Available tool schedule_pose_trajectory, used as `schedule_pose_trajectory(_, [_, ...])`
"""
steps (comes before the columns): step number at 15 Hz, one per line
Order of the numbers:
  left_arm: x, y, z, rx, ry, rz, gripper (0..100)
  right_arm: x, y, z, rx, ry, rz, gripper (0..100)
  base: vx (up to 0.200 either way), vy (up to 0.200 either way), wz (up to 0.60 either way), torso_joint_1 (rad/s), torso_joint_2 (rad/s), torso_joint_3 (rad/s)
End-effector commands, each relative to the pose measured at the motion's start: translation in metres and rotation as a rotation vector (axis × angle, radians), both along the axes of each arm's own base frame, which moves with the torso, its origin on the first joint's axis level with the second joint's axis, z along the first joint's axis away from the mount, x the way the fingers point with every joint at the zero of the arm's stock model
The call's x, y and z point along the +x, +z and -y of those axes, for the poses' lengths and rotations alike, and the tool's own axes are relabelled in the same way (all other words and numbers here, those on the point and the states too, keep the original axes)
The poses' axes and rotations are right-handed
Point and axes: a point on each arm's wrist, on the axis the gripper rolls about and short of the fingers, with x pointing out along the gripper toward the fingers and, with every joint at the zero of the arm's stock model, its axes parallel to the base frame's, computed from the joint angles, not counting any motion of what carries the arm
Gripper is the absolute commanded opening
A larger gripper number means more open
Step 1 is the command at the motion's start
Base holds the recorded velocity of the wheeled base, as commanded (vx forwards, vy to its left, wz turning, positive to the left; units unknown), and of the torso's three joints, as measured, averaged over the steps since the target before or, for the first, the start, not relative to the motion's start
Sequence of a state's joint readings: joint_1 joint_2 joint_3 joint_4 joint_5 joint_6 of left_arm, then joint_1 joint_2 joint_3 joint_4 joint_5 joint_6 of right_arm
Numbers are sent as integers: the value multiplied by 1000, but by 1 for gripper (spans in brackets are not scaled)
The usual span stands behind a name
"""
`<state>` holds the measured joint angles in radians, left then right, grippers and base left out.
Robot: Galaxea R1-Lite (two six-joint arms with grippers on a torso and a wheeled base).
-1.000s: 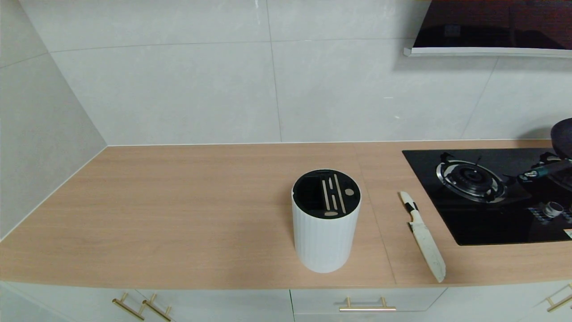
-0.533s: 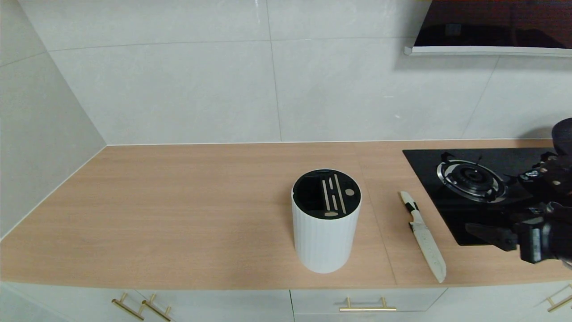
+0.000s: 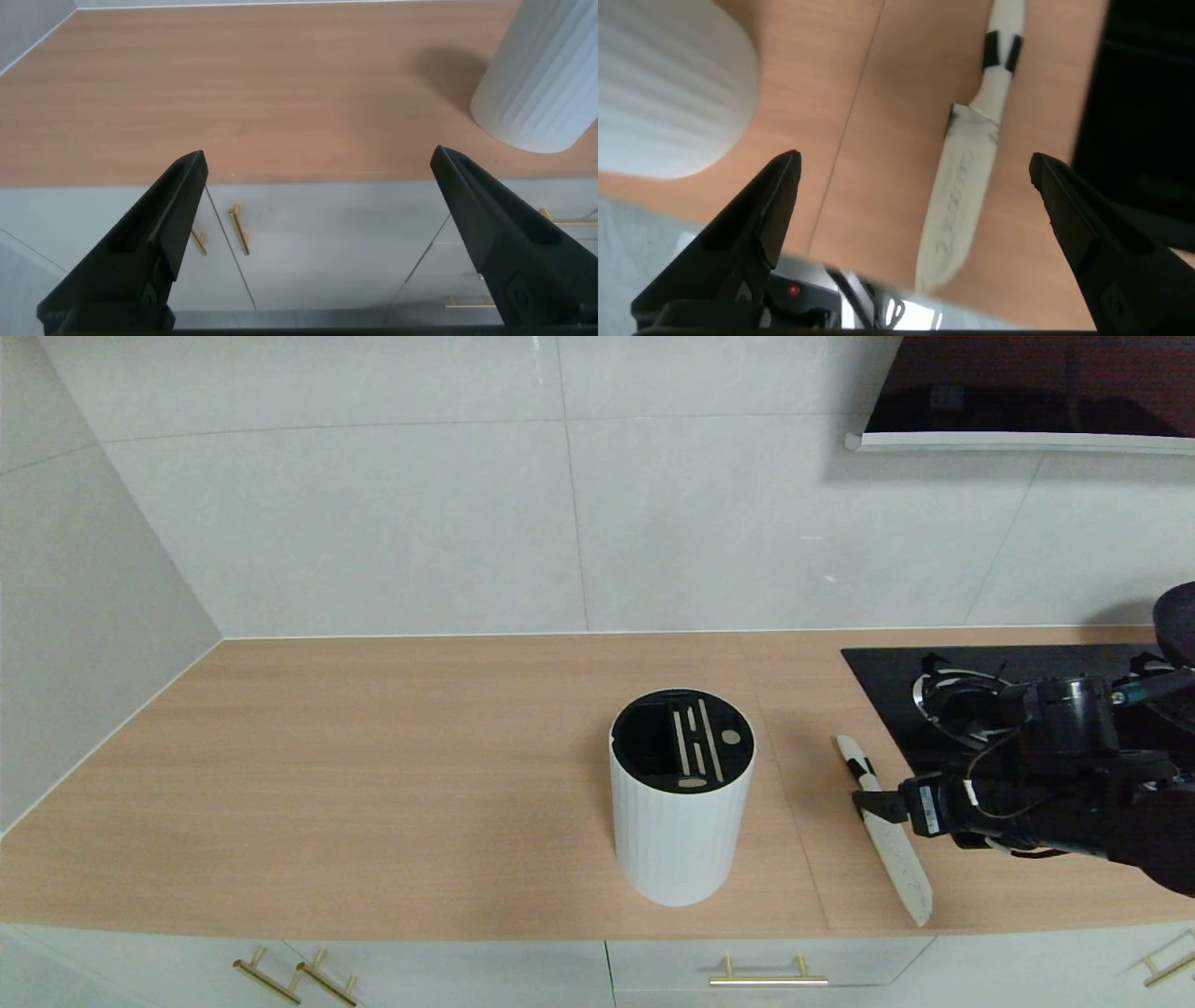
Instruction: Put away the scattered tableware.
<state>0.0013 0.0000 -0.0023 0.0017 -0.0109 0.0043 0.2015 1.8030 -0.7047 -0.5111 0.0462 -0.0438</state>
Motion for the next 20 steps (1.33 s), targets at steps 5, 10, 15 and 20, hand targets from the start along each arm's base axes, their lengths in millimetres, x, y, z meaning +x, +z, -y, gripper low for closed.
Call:
schedule_pose_trajectory(5, [0, 0, 0, 0, 0, -2, 100, 48, -67, 12, -50, -120, -54, 100, 0, 0, 0, 0, 0, 0])
schedule_pose_trajectory(10, [0, 0, 0, 0, 0, -2, 100, 58, -80, 12, -66, -147, -68, 100, 0, 0, 0, 0, 0, 0])
schedule_pose_trajectory(15, [0, 0, 0, 0, 0, -2, 100, 61, -83, 12, -56, -161, -73, 100, 0, 0, 0, 0, 0, 0])
schedule_pose_trajectory(20, [0, 0, 0, 0, 0, -2, 100, 62, -84, 11, -56, -163, -73, 100, 0, 0, 0, 0, 0, 0])
